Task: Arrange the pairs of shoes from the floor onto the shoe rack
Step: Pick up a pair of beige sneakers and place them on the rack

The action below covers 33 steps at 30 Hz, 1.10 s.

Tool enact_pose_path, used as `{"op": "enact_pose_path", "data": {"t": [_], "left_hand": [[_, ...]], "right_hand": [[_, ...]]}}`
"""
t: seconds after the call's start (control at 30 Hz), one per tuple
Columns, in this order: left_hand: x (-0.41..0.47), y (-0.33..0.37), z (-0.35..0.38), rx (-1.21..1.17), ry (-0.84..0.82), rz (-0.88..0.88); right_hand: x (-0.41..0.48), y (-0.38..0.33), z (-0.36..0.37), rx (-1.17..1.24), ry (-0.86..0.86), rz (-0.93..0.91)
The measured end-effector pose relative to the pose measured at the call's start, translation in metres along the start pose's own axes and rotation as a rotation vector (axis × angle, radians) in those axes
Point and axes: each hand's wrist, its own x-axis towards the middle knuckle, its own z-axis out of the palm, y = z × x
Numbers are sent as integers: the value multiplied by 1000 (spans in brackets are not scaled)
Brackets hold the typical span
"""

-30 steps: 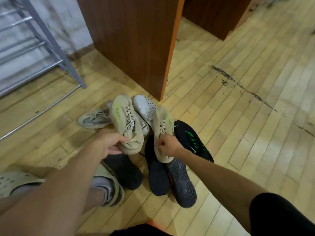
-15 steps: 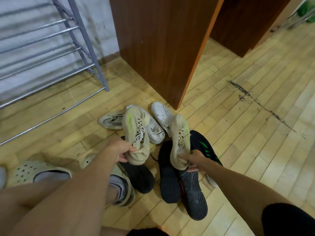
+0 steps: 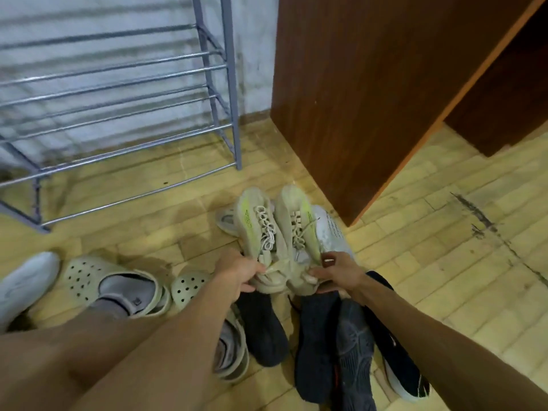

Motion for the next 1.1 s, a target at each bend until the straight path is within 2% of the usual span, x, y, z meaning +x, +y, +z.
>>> {"op": "enact_pose_path", "data": {"t": [0.13, 0.27, 0.37, 0.5, 0.7, 0.93, 1.1], "left_hand": [[22, 25, -38, -118, 45, -15], [57, 52, -83, -130, 99, 7], [88, 72, -109, -136, 119, 15], [142, 102, -143, -131, 254, 46], [218, 128, -169, -204, 319, 98], [281, 149, -190, -314, 349, 165], [311, 165, -191, -371, 330, 148]], "right_hand": [[35, -54, 22, -98, -11, -45], [77, -101, 50, -178, 21, -109], [116, -128, 76, -167, 23, -132], [170, -164, 107, -196, 8, -183], [246, -211, 142, -134, 3, -210], [305, -235, 174, -111, 142, -356], [326, -246, 186, -139, 271, -372]]}}
